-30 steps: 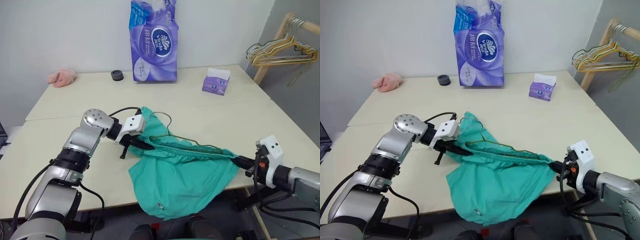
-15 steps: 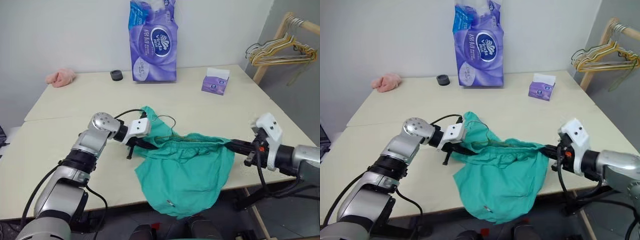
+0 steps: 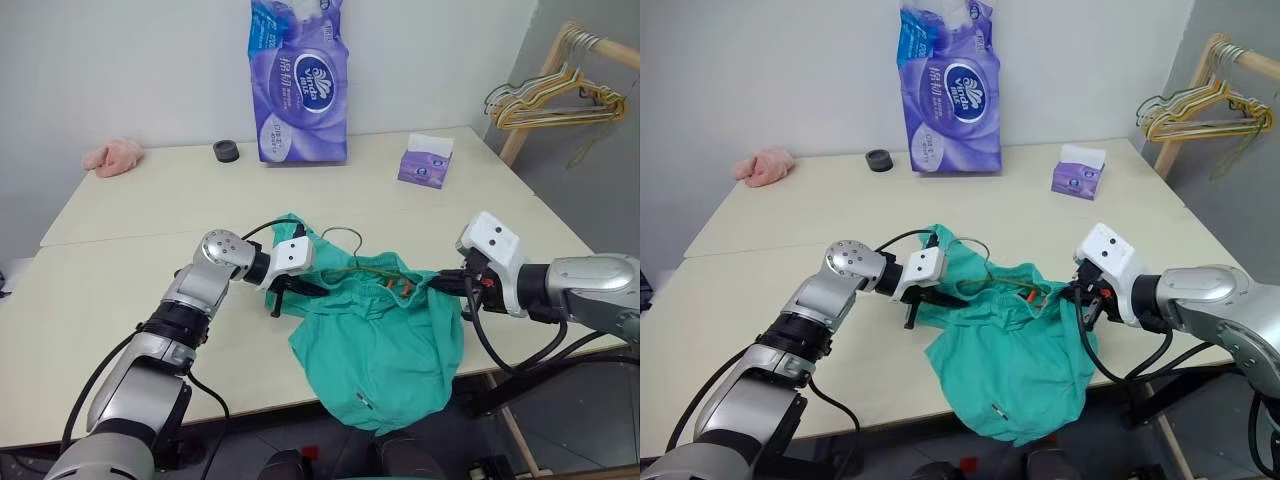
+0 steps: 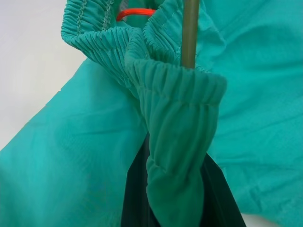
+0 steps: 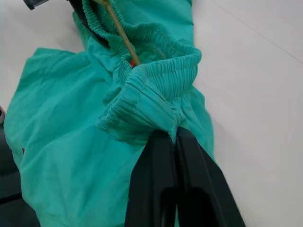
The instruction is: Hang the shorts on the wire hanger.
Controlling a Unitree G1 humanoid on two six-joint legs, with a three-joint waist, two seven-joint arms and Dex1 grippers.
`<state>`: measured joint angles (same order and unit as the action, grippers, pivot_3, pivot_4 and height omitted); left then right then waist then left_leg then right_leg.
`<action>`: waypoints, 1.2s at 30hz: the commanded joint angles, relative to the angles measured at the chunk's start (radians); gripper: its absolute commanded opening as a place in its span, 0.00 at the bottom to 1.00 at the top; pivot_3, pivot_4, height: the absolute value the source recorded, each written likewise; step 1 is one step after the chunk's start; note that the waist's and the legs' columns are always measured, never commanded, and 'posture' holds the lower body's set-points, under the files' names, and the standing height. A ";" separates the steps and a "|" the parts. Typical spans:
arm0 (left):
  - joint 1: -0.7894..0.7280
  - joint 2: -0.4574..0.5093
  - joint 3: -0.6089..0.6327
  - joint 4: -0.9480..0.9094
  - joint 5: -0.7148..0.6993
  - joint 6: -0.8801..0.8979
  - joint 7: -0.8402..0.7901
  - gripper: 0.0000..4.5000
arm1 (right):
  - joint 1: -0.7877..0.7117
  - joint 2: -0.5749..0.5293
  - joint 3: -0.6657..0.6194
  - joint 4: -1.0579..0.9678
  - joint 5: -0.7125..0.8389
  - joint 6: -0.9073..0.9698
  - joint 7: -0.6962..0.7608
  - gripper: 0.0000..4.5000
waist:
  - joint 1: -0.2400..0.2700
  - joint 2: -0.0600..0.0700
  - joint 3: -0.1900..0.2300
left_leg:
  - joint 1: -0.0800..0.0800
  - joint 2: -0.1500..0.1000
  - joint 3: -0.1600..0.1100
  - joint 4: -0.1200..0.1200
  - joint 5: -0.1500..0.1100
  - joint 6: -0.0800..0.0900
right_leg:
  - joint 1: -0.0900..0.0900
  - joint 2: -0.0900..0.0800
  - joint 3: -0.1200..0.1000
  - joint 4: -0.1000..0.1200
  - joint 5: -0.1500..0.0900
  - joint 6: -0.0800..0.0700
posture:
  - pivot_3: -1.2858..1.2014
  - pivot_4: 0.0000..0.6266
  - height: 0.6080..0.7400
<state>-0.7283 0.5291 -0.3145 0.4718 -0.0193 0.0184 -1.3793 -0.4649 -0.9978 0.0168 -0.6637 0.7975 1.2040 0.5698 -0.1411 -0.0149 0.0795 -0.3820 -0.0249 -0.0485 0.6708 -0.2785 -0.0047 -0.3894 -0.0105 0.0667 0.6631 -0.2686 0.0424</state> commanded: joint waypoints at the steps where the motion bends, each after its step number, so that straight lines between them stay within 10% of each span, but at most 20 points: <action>1: 0.006 -0.005 0.008 -0.052 -0.006 0.005 0.020 0.00 | -0.010 -0.054 -0.011 -0.029 -0.039 -0.067 0.063 0.29 | 0.000 0.000 0.000 | 0.000 0.000 0.000 0.000 0.000 0.000 | 0.000 0.000 0.000 0.000 0.000 0.001 | 0.43 0.10 1.00; 7: 0.027 -0.011 0.010 -0.086 -0.014 0.023 0.030 0.00 | 0.063 -0.159 -0.035 -0.043 -0.075 -0.107 0.144 0.74 | 0.001 0.000 0.000 | 0.000 0.000 0.000 0.000 0.000 0.000 | 0.000 0.000 0.000 0.000 -0.001 0.001 | 0.43 0.10 1.00; 21: 0.030 -0.014 0.004 -0.104 -0.014 0.033 0.017 0.00 | 0.165 -0.169 0.043 0.103 -0.249 -0.243 0.210 0.74 | -0.001 0.000 0.000 | 0.000 0.000 0.001 0.000 0.000 0.000 | 0.000 -0.001 0.000 0.000 -0.001 0.002 | 0.42 0.09 1.00; 36: 0.045 -0.025 0.012 -0.135 -0.026 0.058 0.030 0.00 | -0.056 -0.030 0.305 0.274 -0.421 -0.305 0.364 0.71 | 0.000 0.000 0.000 | 0.000 0.000 -0.001 0.000 0.000 0.000 | 0.000 -0.001 -0.001 0.000 0.001 -0.002 | 0.43 0.08 1.00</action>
<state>-0.6766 0.5084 -0.3172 0.3808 -0.0243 0.0764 -1.3608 -0.4981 -1.0241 0.3199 -0.3903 0.3972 0.9188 0.9133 -0.1415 -0.0148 0.0794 -0.3818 -0.0252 -0.0489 0.6711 -0.2785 -0.0047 -0.3893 -0.0112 0.0657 0.6632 -0.2671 0.0399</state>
